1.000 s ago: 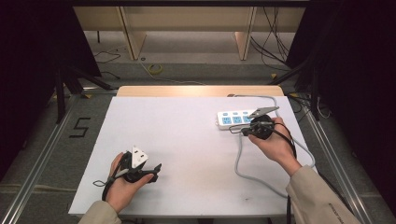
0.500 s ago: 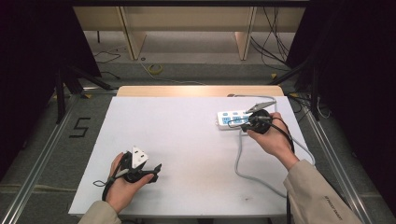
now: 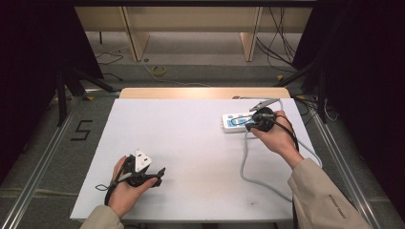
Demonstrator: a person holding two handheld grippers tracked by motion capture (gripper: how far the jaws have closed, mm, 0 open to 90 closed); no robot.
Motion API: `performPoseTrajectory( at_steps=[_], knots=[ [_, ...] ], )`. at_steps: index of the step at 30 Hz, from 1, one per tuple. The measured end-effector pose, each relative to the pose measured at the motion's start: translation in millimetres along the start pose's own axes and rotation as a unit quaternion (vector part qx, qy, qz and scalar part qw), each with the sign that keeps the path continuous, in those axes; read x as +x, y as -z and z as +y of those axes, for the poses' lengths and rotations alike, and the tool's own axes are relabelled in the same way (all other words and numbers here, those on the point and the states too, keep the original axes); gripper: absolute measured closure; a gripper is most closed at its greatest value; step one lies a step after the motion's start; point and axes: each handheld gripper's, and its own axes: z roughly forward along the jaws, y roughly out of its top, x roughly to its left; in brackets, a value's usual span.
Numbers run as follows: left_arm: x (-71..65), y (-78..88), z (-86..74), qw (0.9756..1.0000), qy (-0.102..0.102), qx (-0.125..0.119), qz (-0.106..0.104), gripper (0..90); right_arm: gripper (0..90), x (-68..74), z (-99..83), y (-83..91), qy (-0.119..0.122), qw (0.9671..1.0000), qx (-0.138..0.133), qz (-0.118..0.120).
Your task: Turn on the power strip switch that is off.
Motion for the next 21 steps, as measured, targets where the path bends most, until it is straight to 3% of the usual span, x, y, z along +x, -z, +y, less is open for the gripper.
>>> performPoseTrajectory(
  at_steps=[21],
  knots=[
    [-0.3, -0.2, 0.1, 1.0, -0.001, 0.0, -0.001, 18.7, 90.0, -5.1, 16.7, -10.2, 0.002, 1.0, 0.008, -0.004]
  ],
)
